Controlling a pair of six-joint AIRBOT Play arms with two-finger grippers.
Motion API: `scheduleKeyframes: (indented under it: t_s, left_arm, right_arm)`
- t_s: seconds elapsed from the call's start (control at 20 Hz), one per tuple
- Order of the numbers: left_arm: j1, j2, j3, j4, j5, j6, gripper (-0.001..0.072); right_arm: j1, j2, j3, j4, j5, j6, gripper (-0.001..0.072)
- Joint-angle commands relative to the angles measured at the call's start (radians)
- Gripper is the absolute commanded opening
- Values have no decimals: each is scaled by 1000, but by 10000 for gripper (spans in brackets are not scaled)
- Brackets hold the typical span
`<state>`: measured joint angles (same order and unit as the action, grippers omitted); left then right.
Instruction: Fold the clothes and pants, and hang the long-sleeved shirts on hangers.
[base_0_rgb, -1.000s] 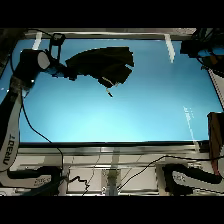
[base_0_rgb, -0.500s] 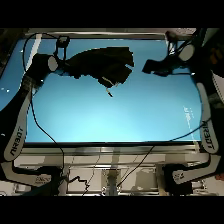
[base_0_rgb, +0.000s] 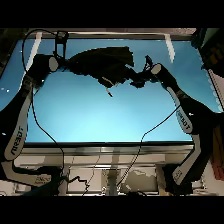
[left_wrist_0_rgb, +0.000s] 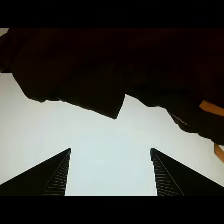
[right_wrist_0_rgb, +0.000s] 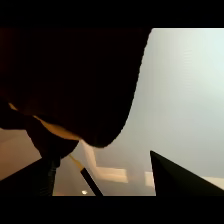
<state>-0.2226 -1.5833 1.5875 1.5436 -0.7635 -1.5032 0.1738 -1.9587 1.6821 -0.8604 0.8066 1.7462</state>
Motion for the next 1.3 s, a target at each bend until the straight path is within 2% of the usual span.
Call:
scheduleKeyframes:
  t_s: [0.0,0.1,0.3,0.45,0.5,0.55,0.7,0.75,0.85,1.05,1.15,1.25]
  left_arm:
    - [0,0,0,0,32,0,577]
    - [0,0,0,0,32,0,578]
    - [0,-4,0,0,41,0,577]
    - [0,-21,0,0,43,0,577]
    - [0,-35,0,0,43,0,577]
    - [0,-52,0,0,43,0,577]
    - [1,-108,0,1,84,0,578]
    - [1,-119,0,0,115,0,578]
    - [1,-120,0,0,165,0,578]
    - [0,-85,0,0,172,0,578]
    - [0,-52,0,0,173,0,578]
    - [0,-23,0,0,171,0,578]
  right_arm:
    - [8,-78,29,115,-93,17,607]
    - [13,-124,88,123,-91,18,605]
    - [21,-178,156,127,-119,45,428]
    - [23,-178,156,139,-147,45,263]
    - [23,-177,157,154,-147,45,117]
    - [23,-175,158,175,-147,44,27]
    - [19,-150,197,171,-82,16,26]
    - [12,-131,216,143,-33,-45,25]
    - [-1,-74,241,14,115,-179,25]
    - [-54,83,241,-439,444,-194,25]
    - [-100,169,236,-522,588,-200,25]
    - [-140,274,204,-531,663,-249,25]
